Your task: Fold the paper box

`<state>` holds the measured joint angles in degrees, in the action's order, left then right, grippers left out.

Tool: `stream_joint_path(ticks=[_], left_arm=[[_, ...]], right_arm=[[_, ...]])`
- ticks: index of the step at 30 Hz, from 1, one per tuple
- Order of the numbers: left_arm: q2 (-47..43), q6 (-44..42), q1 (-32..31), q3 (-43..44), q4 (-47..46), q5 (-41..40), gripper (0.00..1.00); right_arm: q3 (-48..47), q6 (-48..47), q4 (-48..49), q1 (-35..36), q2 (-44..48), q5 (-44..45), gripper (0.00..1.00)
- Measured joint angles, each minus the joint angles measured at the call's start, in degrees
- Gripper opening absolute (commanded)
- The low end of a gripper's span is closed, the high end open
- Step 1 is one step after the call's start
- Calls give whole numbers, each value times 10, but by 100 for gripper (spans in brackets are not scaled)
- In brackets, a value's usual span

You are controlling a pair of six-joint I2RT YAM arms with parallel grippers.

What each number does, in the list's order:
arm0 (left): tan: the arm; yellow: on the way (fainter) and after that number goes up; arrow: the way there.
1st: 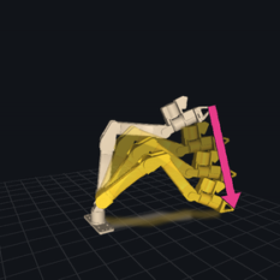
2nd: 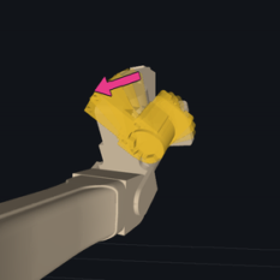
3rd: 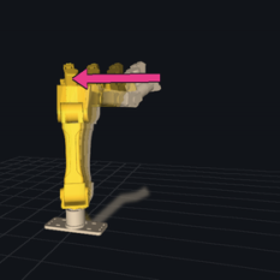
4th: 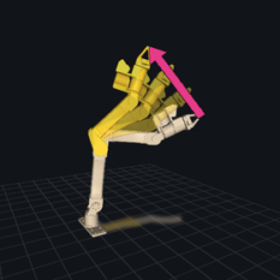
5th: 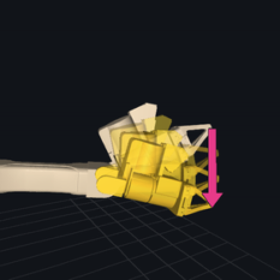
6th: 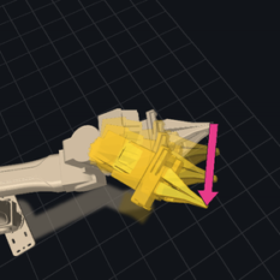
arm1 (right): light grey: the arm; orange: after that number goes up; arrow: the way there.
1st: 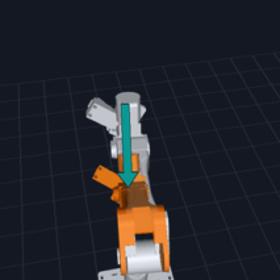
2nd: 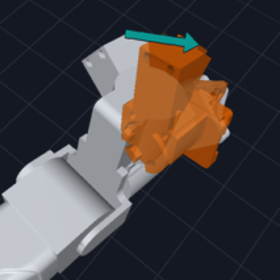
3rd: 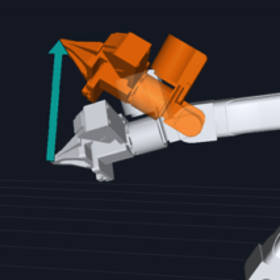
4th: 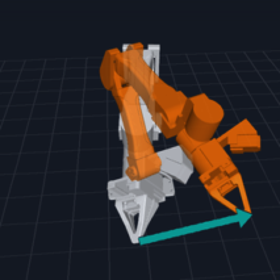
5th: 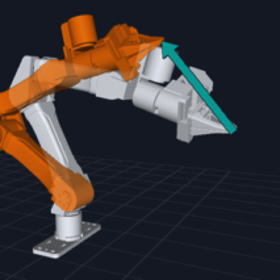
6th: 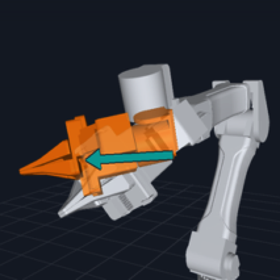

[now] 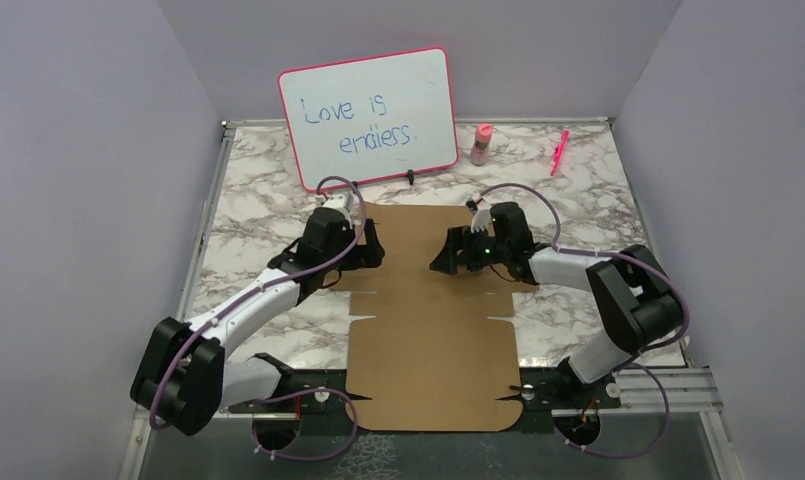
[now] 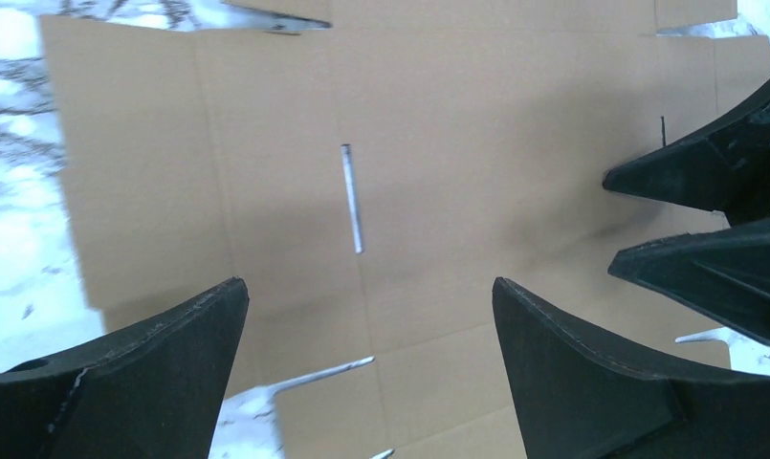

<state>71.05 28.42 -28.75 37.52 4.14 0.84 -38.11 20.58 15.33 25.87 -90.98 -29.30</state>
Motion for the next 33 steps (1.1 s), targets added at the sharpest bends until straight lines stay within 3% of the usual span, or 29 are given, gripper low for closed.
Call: stream_joint_path(ticks=[8,21,33], left_arm=[[-72,16,36,-43,54,0,99],[-137,83,37,-110,114,71,99],[-115,127,37,-140,87,120,96]], right_arm=[[-18,16,57,0,-52,1,100],[-53,35,100,0,-100,3,100],[-27,34,150,1,-99,3,100]])
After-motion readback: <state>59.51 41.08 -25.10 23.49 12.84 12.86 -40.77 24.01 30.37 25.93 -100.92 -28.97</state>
